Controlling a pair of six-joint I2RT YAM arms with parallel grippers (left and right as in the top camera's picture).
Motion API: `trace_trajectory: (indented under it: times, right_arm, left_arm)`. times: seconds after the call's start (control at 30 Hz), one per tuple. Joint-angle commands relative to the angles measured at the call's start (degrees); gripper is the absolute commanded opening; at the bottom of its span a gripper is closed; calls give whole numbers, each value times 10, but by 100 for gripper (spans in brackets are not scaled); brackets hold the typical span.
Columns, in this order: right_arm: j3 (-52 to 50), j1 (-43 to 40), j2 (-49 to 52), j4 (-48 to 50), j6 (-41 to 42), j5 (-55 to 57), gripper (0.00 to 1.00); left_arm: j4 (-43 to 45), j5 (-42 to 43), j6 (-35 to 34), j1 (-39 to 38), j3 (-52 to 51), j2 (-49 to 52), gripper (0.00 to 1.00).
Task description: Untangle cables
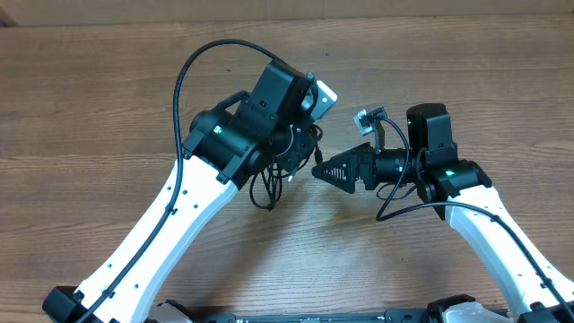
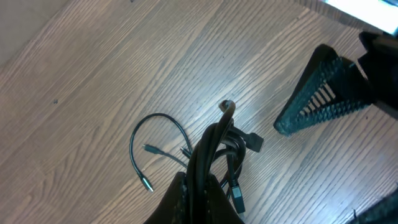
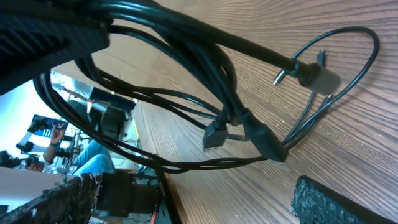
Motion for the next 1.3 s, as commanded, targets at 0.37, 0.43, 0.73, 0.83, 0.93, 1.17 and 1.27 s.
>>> trace_trajectory:
  times: [0.37,0.43,0.73,0.83,0.93,1.17,1.27]
  right_arm:
    - [7,2,-7,1,-5,-4,100]
    - [7,2,-7,1,-3,-4,100]
    - [7,2,-7,1,0,2,100]
    - [7,2,-7,0,0,5,100]
    - [7,2,-7,-2,1,17,100]
    - [7,2,-7,-14,2,42,100]
    - [7,2,-7,-31,1,65,100]
  left_arm:
    - [-8,17,-19,0,11,-1,28]
    - [-8,23,-19,0,11,-1,4]
    - [-32,7,-18,1,11,3,19]
    - [-56,-21,-19,1,11,17,22]
    - [-80,-40,-23,1,11,37,20]
    - [-88,-53,-50,1,11,110,21]
    - [-82,-54,-67,1,11,151,17]
